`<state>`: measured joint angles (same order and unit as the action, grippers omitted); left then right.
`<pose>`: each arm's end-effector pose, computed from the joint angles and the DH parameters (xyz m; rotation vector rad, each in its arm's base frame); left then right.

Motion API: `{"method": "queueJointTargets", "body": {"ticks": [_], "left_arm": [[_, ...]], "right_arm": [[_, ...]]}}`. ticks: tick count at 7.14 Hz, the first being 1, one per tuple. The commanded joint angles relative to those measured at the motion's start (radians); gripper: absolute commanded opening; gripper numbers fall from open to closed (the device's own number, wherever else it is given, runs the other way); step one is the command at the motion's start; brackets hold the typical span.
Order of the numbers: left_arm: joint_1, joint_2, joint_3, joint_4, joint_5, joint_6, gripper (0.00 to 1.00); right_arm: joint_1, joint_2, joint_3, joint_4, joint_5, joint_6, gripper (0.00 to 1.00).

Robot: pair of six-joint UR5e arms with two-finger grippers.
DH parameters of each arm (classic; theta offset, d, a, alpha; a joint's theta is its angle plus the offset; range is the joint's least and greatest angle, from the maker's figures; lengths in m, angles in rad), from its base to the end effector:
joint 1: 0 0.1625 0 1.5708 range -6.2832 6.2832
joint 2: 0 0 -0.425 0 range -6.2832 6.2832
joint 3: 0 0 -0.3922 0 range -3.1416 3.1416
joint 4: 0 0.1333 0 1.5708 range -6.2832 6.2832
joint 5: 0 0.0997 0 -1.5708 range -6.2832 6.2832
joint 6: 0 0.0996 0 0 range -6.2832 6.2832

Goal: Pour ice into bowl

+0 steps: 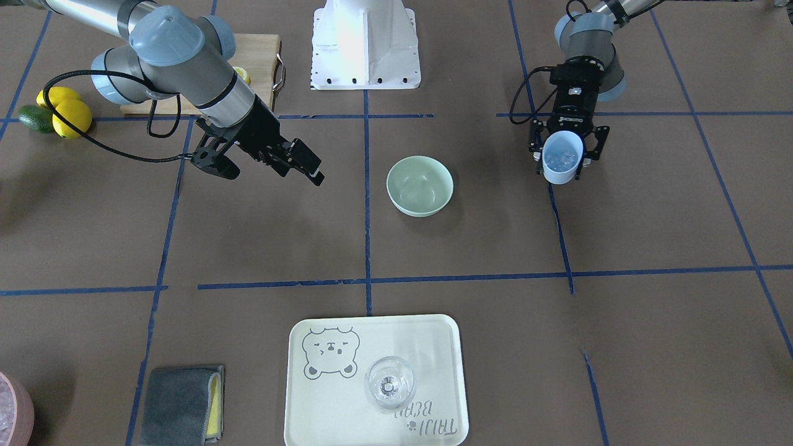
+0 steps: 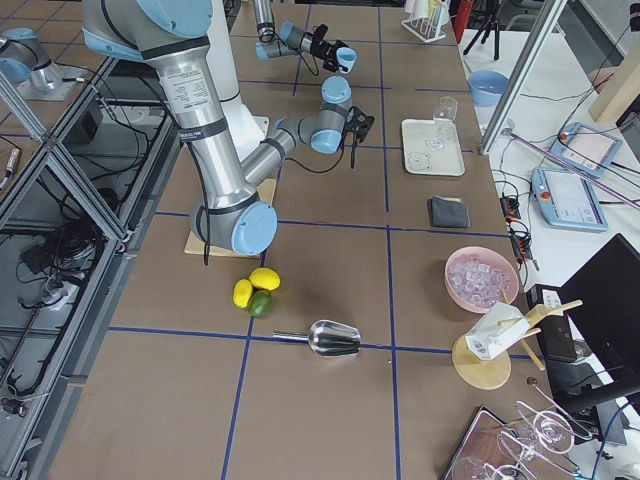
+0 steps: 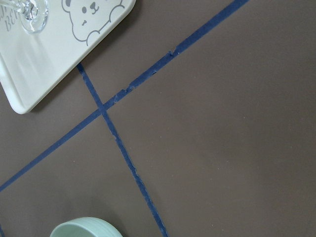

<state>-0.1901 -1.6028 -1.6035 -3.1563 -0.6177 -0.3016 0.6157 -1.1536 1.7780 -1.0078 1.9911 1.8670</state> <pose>0.4059 -0.2965 0.4580 1.4917 0.6241 0.0461 -0.4461 -0.4291 0.2633 -0.1809 -1.2270 0.5451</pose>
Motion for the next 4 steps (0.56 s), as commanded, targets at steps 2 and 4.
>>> {"method": "queueJointTargets", "body": {"ticks": [2,4], "left_arm": [[0.034,-0.123,-0.082,0.4,0.003,0.207,0.0],[0.038,-0.17,-0.082,0.426,0.004,0.367,0.0]], "right_arm": [[0.002,-0.005,-0.012,0.0,0.0,0.0,1.0],[0.004,-0.008,-0.008,0.006,0.0,0.001,1.0]]}}
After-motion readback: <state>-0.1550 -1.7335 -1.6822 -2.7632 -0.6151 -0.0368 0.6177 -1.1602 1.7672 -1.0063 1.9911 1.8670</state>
